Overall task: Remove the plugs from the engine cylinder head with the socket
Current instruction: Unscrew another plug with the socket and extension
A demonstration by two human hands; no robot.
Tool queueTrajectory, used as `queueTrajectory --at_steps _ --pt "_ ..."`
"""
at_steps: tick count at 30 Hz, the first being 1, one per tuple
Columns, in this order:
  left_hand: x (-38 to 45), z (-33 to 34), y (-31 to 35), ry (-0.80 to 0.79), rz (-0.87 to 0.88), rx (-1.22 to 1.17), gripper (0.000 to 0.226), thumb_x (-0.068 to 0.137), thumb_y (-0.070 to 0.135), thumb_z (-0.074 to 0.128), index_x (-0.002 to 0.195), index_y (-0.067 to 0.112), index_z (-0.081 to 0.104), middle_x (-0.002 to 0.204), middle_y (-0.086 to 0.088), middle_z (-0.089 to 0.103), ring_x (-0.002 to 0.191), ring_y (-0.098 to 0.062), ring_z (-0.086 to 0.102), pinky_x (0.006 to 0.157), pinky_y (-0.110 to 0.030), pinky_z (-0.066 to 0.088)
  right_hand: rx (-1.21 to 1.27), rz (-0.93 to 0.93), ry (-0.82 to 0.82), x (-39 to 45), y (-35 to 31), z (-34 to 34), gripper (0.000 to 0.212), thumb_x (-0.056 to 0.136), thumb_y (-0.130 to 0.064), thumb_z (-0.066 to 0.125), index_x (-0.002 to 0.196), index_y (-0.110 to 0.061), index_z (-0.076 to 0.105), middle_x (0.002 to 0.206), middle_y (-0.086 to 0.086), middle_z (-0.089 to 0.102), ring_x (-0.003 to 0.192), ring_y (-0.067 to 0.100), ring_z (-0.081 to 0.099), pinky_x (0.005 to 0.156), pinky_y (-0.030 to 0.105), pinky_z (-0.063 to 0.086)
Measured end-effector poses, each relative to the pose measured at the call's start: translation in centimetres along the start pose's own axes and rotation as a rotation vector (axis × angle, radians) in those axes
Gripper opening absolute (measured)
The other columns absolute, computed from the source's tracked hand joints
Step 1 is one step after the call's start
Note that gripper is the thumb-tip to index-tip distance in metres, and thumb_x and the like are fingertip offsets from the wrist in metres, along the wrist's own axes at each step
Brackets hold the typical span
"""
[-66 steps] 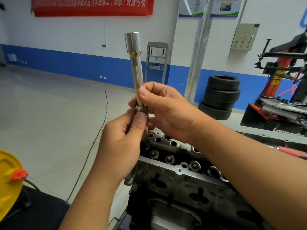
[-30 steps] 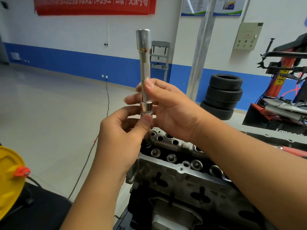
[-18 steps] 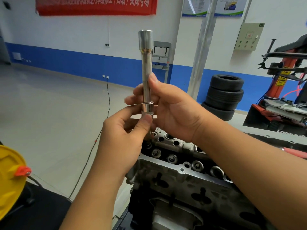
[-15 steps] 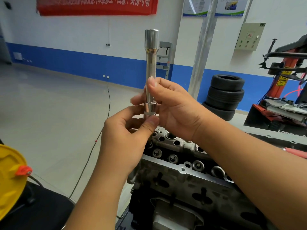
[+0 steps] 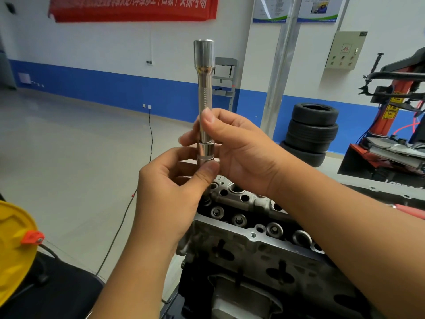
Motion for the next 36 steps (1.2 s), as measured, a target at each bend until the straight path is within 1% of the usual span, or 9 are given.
queueTrajectory --at_steps 3,7,12,15,18,25,30,33,36 --pt "0.05 0.06 0.1 -0.067 0.009 -0.019 0.018 0.092 0.043 0.065 0.106 0.045 0.076 0.091 0.006 0.08 0.086 -0.013 0.077 0.08 -0.035 0.058 -0.022 -0.003 -0.012 0.07 0.02 -0.11 0.025 0.099 -0.042 0.056 0.095 -0.018 0.066 0.104 0.004 0.076 0.095 0.022 0.071 0.09 0.054 0.058" --pt "0.14 0.02 0.09 -0.099 -0.005 -0.05 0.026 0.098 0.034 0.056 0.113 0.038 0.077 0.102 0.008 0.08 0.098 -0.015 0.077 0.091 -0.044 0.059 -0.005 0.049 -0.004 0.13 0.08 -0.05 0.039 0.103 -0.051 0.047 0.101 -0.021 0.072 0.108 0.004 0.077 0.099 0.018 0.071 0.082 0.039 0.059" --pt "-0.04 0.0 -0.1 -0.009 0.023 -0.015 0.019 0.085 0.038 0.079 0.103 0.045 0.077 0.091 0.01 0.08 0.086 -0.012 0.077 0.078 -0.033 0.062 0.003 0.015 -0.004 0.16 0.09 0.04 0.026 0.095 -0.042 0.061 0.094 -0.016 0.063 0.099 0.007 0.076 0.099 0.029 0.071 0.1 0.064 0.051" --pt "0.06 0.0 0.21 -0.066 0.031 -0.019 0.017 0.094 0.041 0.065 0.106 0.045 0.077 0.093 0.01 0.08 0.089 -0.008 0.076 0.082 -0.03 0.06 -0.019 -0.002 -0.016 0.17 0.18 -0.09 0.026 0.097 -0.041 0.058 0.094 -0.016 0.062 0.101 0.006 0.077 0.095 0.024 0.072 0.085 0.051 0.061" --pt "0.09 -0.01 0.21 -0.119 -0.011 -0.067 0.025 0.1 0.035 0.055 0.111 0.038 0.077 0.102 0.007 0.08 0.1 -0.014 0.077 0.093 -0.042 0.058 -0.024 0.02 -0.005 0.18 0.25 -0.14 0.033 0.102 -0.047 0.051 0.097 -0.019 0.068 0.105 0.004 0.077 0.096 0.02 0.071 0.079 0.039 0.058" --pt "0.09 0.15 0.06 -0.025 -0.004 -0.063 0.031 0.086 0.043 0.079 0.117 0.045 0.074 0.098 0.01 0.08 0.092 -0.013 0.078 0.084 -0.038 0.059 -0.016 0.017 -0.008 0.12 0.15 0.07 0.028 0.096 -0.042 0.059 0.095 -0.014 0.063 0.097 0.007 0.076 0.097 0.027 0.072 0.101 0.065 0.052" --pt "0.08 0.05 0.13 -0.143 -0.035 -0.087 0.027 0.1 0.035 0.054 0.114 0.042 0.076 0.105 0.008 0.08 0.102 -0.017 0.077 0.096 -0.045 0.058 -0.036 0.028 -0.005 0.16 0.27 -0.14 0.034 0.103 -0.047 0.05 0.097 -0.018 0.067 0.103 0.004 0.077 0.094 0.019 0.071 0.08 0.038 0.059" --pt "-0.05 0.09 0.14 -0.086 -0.018 -0.072 0.02 0.096 0.033 0.065 0.111 0.041 0.076 0.097 0.007 0.081 0.091 -0.016 0.079 0.09 -0.045 0.061 -0.035 0.056 -0.006 0.2 0.28 -0.11 0.039 0.102 -0.052 0.049 0.097 -0.022 0.073 0.107 0.005 0.077 0.102 0.024 0.071 0.093 0.05 0.056" --pt "-0.12 0.15 0.2 -0.027 0.003 -0.057 0.028 0.08 0.044 0.079 0.109 0.045 0.076 0.094 0.011 0.08 0.087 -0.011 0.077 0.079 -0.03 0.062 -0.007 0.043 -0.018 0.12 0.2 0.03 0.029 0.097 -0.045 0.058 0.098 -0.017 0.064 0.1 0.008 0.076 0.102 0.029 0.071 0.106 0.067 0.047"
Point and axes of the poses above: each hand's wrist, its own x-axis towards the middle knuckle, its own z-axis out of the palm, y = z × x, the point moved 1 cm from there along x, towards the middle knuckle
